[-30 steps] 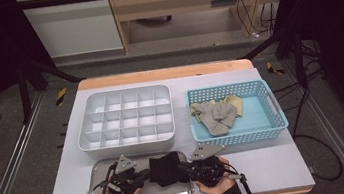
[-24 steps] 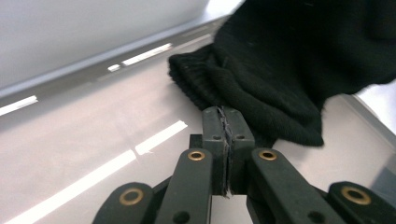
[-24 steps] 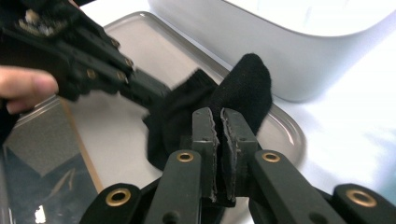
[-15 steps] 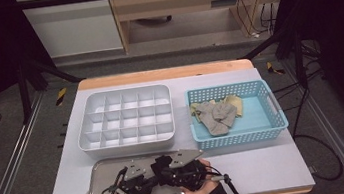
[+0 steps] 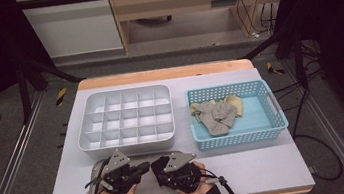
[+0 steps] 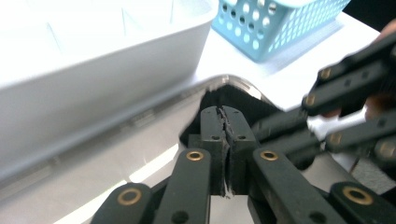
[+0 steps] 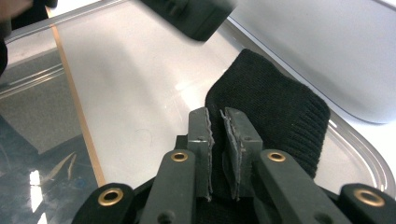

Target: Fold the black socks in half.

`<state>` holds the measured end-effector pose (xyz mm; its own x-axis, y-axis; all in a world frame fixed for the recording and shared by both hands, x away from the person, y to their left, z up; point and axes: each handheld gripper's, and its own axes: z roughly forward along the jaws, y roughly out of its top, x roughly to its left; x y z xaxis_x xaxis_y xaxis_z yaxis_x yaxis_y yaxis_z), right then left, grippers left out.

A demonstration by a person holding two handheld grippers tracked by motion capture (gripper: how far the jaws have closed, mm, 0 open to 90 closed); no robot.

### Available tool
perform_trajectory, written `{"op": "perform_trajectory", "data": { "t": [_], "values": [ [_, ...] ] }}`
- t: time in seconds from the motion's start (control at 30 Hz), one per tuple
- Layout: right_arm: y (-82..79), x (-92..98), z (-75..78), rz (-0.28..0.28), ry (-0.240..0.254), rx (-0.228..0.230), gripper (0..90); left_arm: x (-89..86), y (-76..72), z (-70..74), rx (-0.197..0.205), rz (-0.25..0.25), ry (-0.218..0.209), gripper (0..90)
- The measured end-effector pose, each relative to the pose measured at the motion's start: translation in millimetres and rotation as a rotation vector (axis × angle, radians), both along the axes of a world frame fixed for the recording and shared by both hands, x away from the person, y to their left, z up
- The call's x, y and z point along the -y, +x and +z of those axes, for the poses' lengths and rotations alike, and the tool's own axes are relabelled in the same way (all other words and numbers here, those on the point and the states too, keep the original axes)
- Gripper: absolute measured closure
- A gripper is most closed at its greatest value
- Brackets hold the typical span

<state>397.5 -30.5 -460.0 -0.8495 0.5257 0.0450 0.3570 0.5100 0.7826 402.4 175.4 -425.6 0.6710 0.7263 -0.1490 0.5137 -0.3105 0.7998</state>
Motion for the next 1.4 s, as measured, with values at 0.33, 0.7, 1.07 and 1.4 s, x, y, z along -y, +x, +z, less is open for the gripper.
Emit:
{"op": "perform_trajectory", "data": {
  "t": [0.33,0.7,1.07,1.4],
  "values": [
    [-2.6,-0.1,0.5,0.007,-0.008,0.012,81.5,23.0,15.0,-26.0,-0.020,0.002,0.105,68.4],
    [-8.9,34.1,12.0,-0.024,0.035,-0.003,76.4,14.7,-6.1,-33.5,-0.060,0.003,0.050,66.4],
    [-9.3,48.9,7.6,-0.098,0.091,-0.040,78.0,12.3,-19.0,-39.1,-0.048,0.056,0.027,59.9],
    [-11.4,51.5,5.1,-0.112,0.134,-0.030,81.9,10.4,-19.5,-42.0,-0.058,0.050,0.008,53.3]
  ]
}}
